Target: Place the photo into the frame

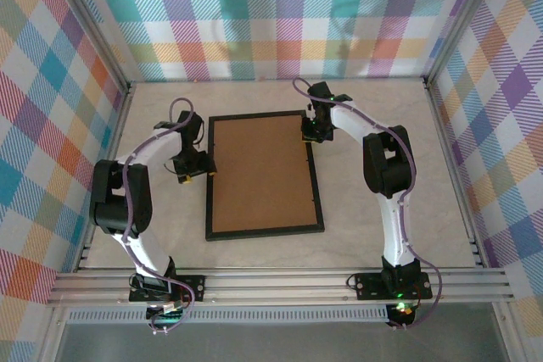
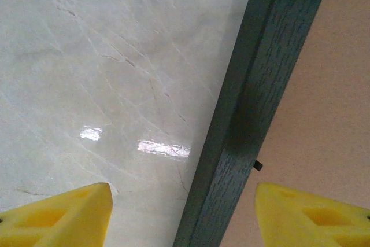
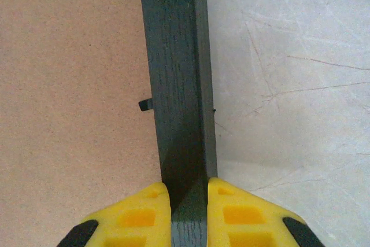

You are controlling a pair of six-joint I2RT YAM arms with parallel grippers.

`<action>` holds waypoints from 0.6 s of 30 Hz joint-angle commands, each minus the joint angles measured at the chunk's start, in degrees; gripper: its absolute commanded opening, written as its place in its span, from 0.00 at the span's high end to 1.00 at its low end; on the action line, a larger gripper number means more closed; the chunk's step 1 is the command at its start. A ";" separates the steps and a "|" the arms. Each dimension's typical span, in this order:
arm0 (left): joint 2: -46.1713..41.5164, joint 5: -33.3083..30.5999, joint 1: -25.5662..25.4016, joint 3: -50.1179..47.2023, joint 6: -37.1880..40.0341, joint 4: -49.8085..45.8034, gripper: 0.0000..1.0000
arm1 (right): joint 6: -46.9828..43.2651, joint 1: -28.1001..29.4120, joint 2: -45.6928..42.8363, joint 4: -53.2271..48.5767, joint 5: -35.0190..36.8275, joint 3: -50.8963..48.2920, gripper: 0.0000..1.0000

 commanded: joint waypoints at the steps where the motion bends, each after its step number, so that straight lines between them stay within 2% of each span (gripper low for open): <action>1: 0.91 0.24 0.43 -1.15 0.98 -0.53 0.33 | 1.18 1.28 2.45 -4.47 -0.36 -1.73 0.84; 9: 2.64 0.31 0.43 -2.55 0.57 0.67 0.33 | 1.05 1.29 2.61 -4.29 -0.54 -1.64 0.84; 18: 3.57 0.22 0.35 0.21 0.69 0.58 0.34 | 1.22 1.31 2.46 -4.19 -0.88 -1.82 0.84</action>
